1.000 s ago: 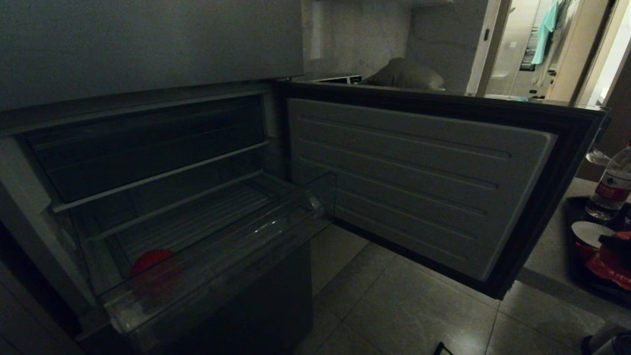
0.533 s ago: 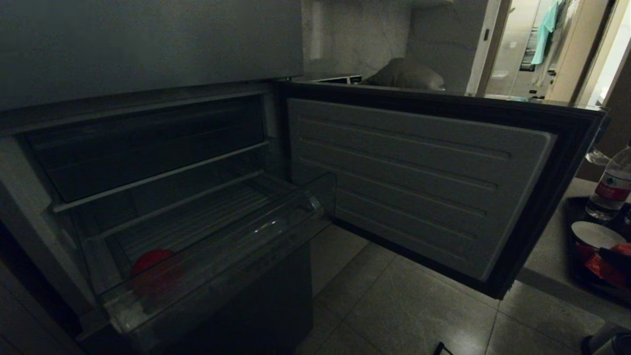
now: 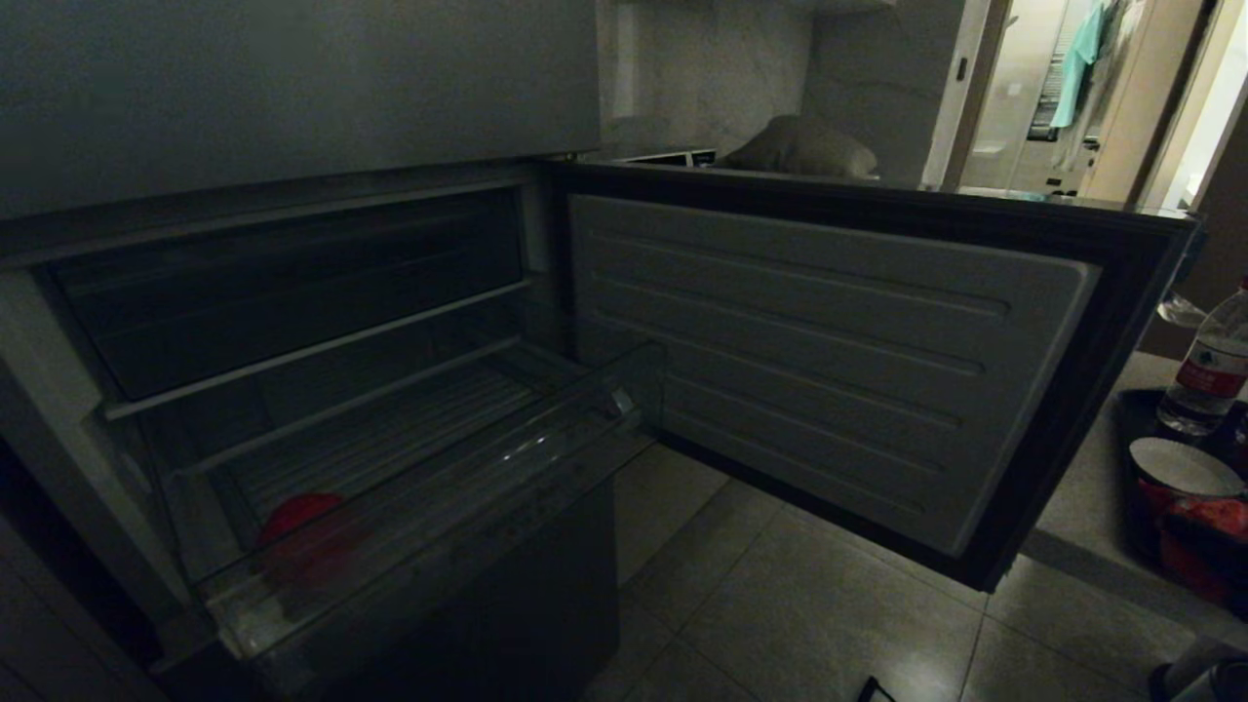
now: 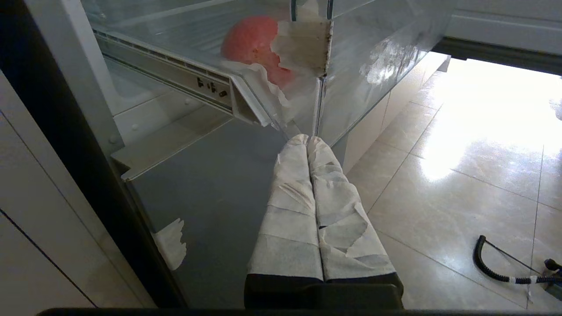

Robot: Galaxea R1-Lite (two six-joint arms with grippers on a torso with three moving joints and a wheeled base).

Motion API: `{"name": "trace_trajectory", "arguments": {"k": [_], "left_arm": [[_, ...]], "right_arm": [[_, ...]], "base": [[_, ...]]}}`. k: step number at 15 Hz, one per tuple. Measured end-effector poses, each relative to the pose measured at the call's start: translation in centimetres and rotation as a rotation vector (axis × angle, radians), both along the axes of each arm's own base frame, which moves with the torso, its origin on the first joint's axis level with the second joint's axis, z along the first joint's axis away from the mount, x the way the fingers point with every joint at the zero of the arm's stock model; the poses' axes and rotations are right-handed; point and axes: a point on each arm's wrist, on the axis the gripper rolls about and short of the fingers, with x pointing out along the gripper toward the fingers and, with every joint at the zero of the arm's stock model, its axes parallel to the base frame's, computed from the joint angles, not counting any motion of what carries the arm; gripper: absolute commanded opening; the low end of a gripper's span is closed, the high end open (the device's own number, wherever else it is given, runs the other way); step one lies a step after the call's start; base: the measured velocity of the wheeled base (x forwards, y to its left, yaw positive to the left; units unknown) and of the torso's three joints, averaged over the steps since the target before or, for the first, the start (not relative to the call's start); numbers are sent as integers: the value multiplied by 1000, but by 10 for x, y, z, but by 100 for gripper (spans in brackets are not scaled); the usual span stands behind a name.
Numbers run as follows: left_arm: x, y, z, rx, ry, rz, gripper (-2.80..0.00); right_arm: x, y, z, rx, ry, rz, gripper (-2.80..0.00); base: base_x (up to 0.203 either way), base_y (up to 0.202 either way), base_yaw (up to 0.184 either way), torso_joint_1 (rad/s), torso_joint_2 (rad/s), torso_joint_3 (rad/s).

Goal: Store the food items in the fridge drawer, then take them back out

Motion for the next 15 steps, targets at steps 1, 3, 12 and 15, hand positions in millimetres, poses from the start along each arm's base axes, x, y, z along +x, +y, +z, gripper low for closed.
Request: {"name": "trace_trajectory", "arguments": {"k": [1,3,12,15], "left_arm": [[0,0,0,0,0,0,-280],[0,0,0,0,0,0,-280],[0,0,0,0,0,0,-280],[0,0,0,0,0,0,-280]], "right_arm": [[-4,4,-1,-5,-9,19,-280],[-16,10,-3,-14,-31,50,-280],[-112,34,-19,-103,-90,187,-280],[-131,39,-44,-111,-14,229,-280]], "base": [[0,0,0,0,0,0],[0,0,0,0,0,0],[0,0,0,0,0,0],[0,0,0,0,0,0]]}}
